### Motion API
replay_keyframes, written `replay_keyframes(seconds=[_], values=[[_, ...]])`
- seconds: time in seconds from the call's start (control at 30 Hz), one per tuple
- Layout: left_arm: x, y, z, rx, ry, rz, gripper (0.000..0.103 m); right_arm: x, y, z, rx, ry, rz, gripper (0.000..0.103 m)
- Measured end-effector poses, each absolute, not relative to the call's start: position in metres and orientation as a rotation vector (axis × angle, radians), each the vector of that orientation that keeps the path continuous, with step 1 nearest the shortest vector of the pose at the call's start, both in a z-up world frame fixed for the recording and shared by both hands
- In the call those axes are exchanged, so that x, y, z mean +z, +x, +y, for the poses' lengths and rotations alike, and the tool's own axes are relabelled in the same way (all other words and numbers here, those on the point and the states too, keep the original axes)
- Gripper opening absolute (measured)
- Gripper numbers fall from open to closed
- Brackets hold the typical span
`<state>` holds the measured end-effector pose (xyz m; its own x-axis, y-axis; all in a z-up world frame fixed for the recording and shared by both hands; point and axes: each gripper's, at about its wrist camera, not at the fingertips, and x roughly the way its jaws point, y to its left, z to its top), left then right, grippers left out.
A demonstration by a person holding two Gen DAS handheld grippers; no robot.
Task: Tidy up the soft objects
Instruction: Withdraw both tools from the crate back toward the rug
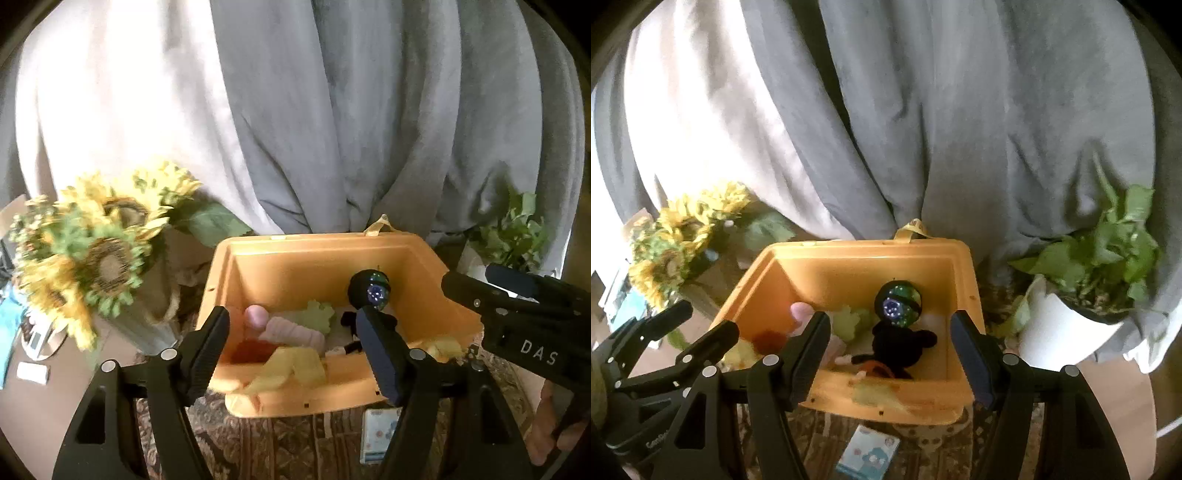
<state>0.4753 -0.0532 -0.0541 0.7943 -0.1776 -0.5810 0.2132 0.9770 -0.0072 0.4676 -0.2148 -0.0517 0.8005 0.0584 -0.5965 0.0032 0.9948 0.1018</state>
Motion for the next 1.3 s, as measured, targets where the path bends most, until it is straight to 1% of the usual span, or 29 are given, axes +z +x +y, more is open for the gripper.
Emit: replay_keyframes(seconds=[0.23, 0.3, 0.8, 1.07, 1.3], values=[[-0.041, 0.427, -0.044, -0.166, 0.056, 0.573, 0.076, -0.039, 0.424, -0.209, 0.053, 0.086, 0.599, 0.068], [-0.039, 0.411, -0.042, -0.157, 0.056, 0.557, 0.081, -0.037, 0.412, -0.207, 0.059, 0.079, 0.588, 0.068], [-0.046, 0.332, -0.043, -0.058, 0.059, 0.546, 0.081, -0.044, 0.359, -0.207, 0.173, 0.034, 0.567, 0.068], [-0.06, 0.288, -0.072, 0.084, -0.012, 0.552, 0.081, -0.05, 0.352, -0.226, 0.331, -0.06, 0.57, 0.068], [-0.076, 0.255, -0.108, 0.183, -0.051, 0.54, 0.081, -0.068, 0.344, -0.243, 0.454, -0.146, 0.585, 0.068]])
